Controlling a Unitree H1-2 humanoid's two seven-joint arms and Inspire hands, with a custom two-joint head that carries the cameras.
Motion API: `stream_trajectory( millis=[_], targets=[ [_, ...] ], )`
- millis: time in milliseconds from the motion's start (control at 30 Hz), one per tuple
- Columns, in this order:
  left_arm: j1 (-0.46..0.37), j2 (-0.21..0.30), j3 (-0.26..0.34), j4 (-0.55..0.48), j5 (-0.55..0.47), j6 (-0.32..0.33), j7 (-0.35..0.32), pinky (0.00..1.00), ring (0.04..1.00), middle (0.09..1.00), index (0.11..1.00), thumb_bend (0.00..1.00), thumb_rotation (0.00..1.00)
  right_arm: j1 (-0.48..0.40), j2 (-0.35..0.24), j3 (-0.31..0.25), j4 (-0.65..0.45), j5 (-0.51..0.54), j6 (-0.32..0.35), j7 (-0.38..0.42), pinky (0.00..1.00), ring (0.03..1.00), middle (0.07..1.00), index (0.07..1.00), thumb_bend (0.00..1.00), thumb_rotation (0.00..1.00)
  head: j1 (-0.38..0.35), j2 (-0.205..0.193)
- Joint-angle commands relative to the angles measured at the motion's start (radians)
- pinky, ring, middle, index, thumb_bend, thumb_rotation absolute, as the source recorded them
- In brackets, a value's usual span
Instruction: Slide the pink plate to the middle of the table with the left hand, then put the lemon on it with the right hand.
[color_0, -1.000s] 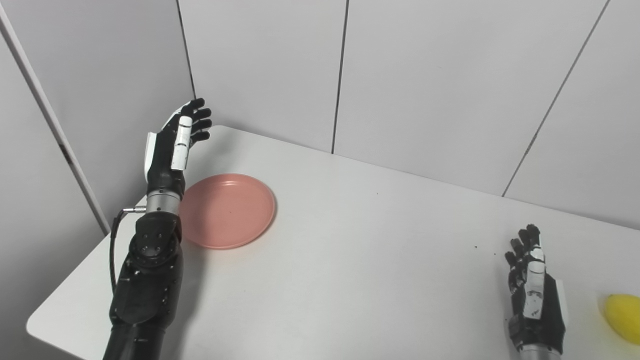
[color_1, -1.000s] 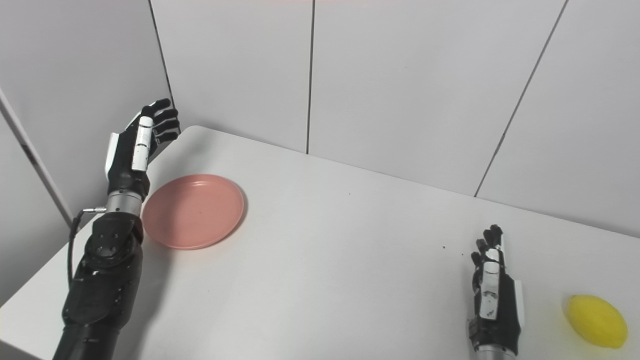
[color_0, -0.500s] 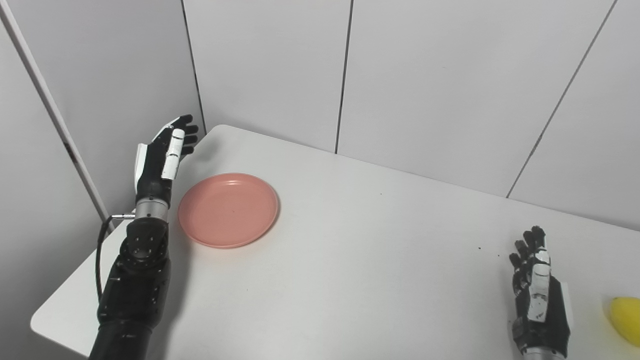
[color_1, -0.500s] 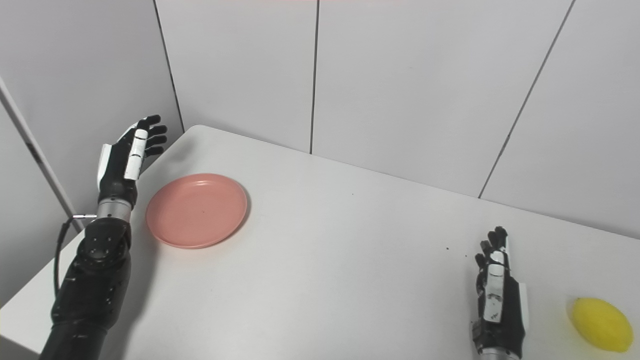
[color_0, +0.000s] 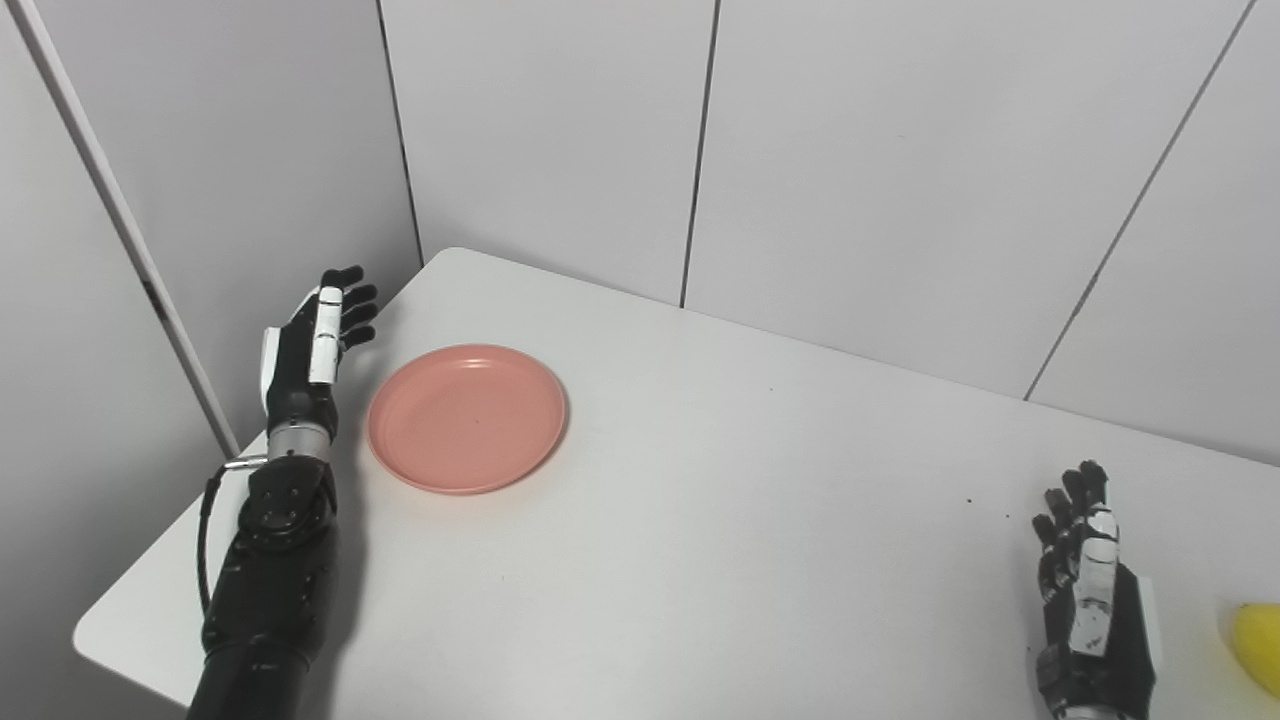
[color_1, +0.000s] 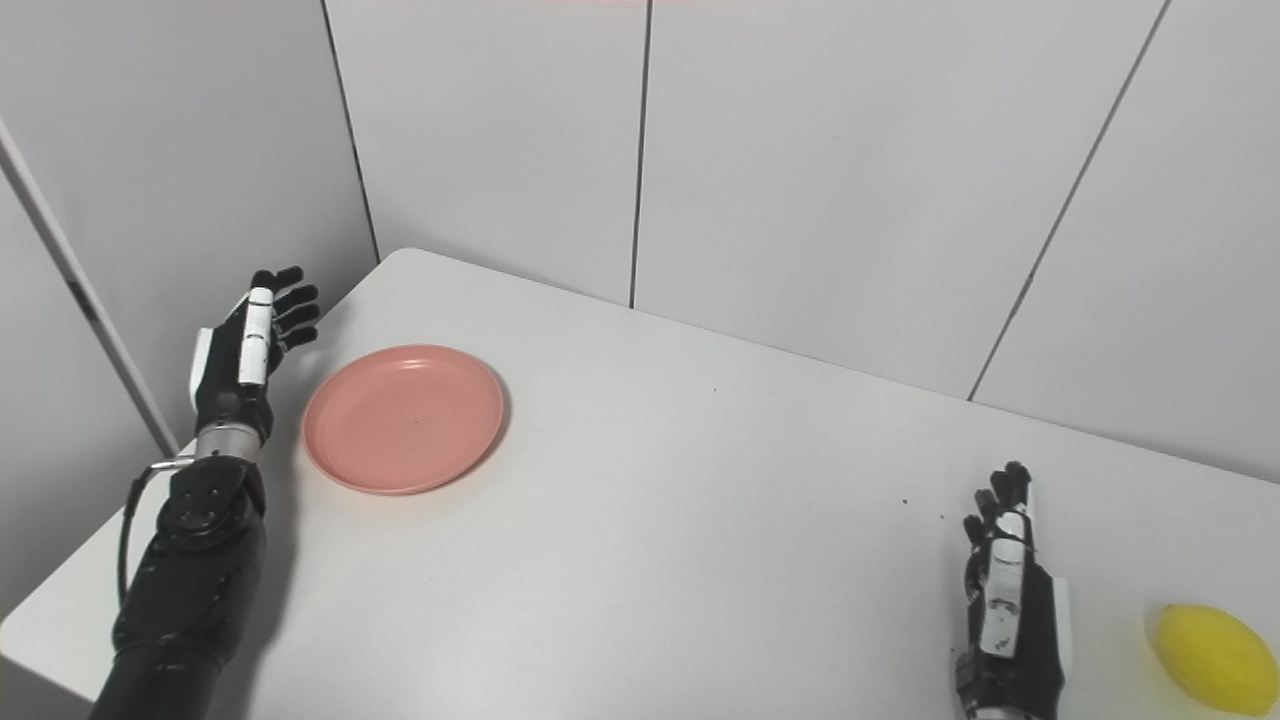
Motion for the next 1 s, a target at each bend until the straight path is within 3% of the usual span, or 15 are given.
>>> stream_trajectory(
  millis=[0,333,500,633,800,967],
  targets=[
    [-0.041,0.029,-0.001,0.009,-0.010,-0.065,-0.007,0.74,0.762,0.762,0.745,0.55,1.00,-0.010,0.005,-0.006,-0.030,0.007,-0.036,-0.001,1.00,1.000,1.000,1.000,0.66,1.00,0.001,0.000],
    [-0.061,0.027,-0.019,0.135,-0.084,-0.141,-0.074,0.74,0.755,0.751,0.730,0.55,1.00,-0.007,0.007,-0.008,-0.038,0.013,-0.027,0.001,1.00,1.000,1.000,1.000,0.65,1.00,0.001,0.003],
    [-0.071,0.021,-0.033,0.156,-0.107,-0.128,-0.111,0.73,0.752,0.762,0.754,0.58,1.00,-0.008,0.011,-0.010,-0.038,0.012,-0.027,-0.003,1.00,1.000,1.000,1.000,0.65,1.00,-0.001,0.004],
    [-0.074,0.016,-0.049,0.160,-0.117,-0.119,-0.136,0.78,0.779,0.778,0.767,0.62,1.00,-0.009,0.014,-0.012,-0.036,0.006,-0.030,-0.009,1.00,1.000,1.000,1.000,0.65,1.00,-0.008,-0.001],
    [-0.080,0.008,-0.063,0.169,-0.134,-0.123,-0.163,0.78,0.794,0.794,0.778,0.55,1.00,-0.010,0.015,-0.010,-0.043,0.005,-0.026,-0.012,1.00,1.000,1.000,1.000,0.65,1.00,-0.016,-0.004],
    [-0.079,0.007,-0.082,0.163,-0.145,-0.108,-0.192,0.79,0.794,0.788,0.769,0.56,1.00,-0.010,0.014,-0.009,-0.048,0.007,-0.025,-0.014,1.00,1.000,1.000,1.000,0.66,1.00,-0.022,-0.003]
  ],
)
